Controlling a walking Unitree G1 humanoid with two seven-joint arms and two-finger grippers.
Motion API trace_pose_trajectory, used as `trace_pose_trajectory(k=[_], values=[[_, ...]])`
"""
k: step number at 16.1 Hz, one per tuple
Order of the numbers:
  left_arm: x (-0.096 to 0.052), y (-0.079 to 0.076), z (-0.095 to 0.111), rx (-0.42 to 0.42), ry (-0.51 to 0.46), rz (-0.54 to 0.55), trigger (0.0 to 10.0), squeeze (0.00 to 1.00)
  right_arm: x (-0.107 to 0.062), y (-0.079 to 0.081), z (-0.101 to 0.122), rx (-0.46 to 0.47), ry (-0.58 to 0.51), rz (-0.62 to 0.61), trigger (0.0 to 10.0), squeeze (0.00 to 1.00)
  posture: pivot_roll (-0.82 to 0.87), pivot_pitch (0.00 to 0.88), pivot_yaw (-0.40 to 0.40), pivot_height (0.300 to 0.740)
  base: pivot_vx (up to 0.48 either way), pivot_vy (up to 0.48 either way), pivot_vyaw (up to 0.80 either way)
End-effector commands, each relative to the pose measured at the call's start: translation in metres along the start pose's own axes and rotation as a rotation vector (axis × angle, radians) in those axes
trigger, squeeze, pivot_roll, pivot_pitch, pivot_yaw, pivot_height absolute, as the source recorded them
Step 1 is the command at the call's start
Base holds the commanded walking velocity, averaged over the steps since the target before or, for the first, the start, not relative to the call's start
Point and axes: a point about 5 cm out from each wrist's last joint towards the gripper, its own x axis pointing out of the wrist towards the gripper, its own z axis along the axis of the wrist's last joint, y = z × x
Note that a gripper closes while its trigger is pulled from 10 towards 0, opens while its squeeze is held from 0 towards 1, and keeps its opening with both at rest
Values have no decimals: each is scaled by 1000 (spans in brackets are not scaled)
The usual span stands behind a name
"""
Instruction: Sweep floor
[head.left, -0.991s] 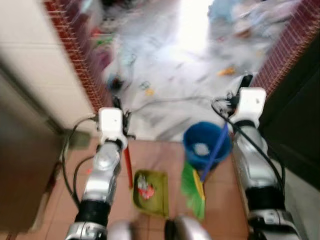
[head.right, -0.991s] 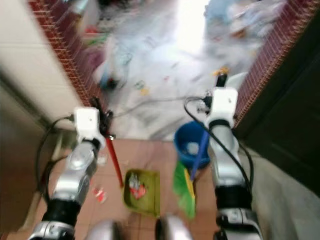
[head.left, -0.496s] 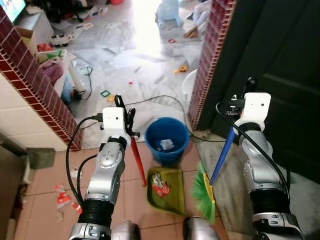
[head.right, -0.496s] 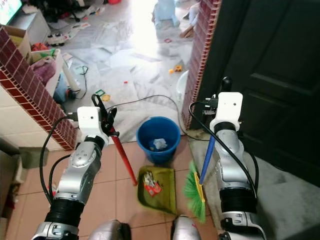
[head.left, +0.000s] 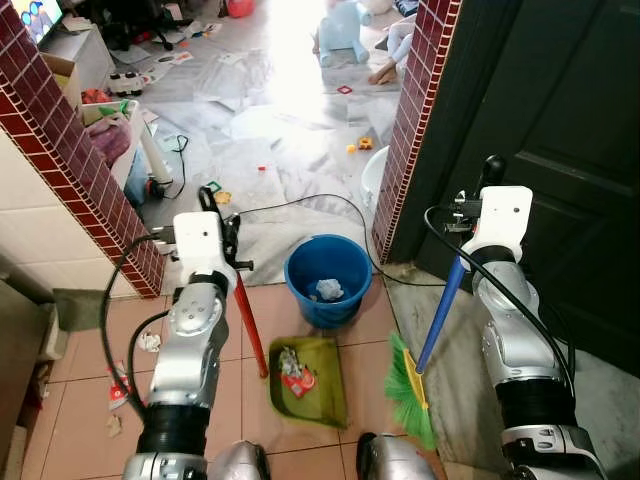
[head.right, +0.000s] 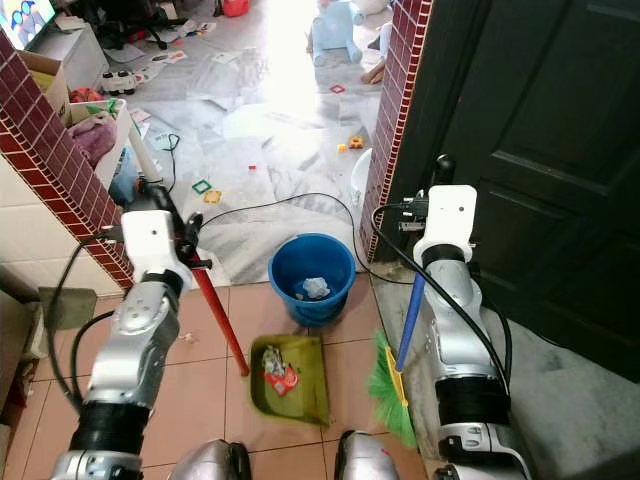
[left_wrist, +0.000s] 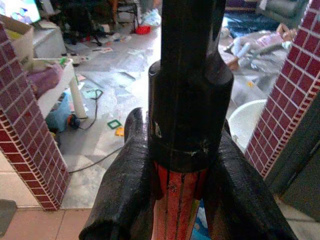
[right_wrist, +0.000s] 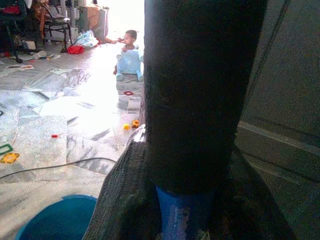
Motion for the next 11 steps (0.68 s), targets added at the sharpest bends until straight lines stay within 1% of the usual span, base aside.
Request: trace_pose_trajectory(k=[1, 3, 4, 6, 7, 8, 9, 10, 11], values=[[-2, 13, 28, 6, -109, 65, 10000, 0, 3, -2, 8, -25, -37, 3, 10000, 0, -126, 67, 25, 740, 0, 0, 0], [-6, 29, 46, 42, -171, 154, 10000, 0, 5, -4, 7, -30, -35, -1, 10000, 0, -114, 66, 23, 740, 0, 0, 0], [-11, 39, 53, 69, -182, 224, 10000, 0, 6, -4, 6, -32, -33, 0, 10000, 0, -104, 62, 20, 740, 0, 0, 0], [-23, 46, 58, 121, -196, 274, 10000, 0, 7, -2, 6, -36, -35, 7, 10000, 0, -102, 60, 18, 740, 0, 0, 0], [-28, 55, 66, 157, -223, 340, 10000, 0, 9, -2, 6, -38, -36, 11, 10000, 0, -88, 57, 11, 740, 0, 0, 0], [-31, 58, 76, 163, -260, 370, 10000, 0, 9, -1, 6, -40, -35, 15, 10000, 0, -83, 56, 8, 740, 0, 0, 0], [-31, 57, 84, 164, -296, 375, 10000, 0, 10, 0, 5, -40, -33, 17, 10000, 0, -72, 54, 2, 740, 0, 0, 0], [-31, 54, 100, 169, -357, 378, 10000, 0, 11, 2, 4, -39, -31, 24, 10000, 0, -66, 52, -5, 740, 0, 0, 0], [-31, 53, 104, 169, -371, 379, 10000, 0, 11, 2, 4, -38, -31, 26, 10000, 0, -66, 52, -5, 740, 0, 0, 0]])
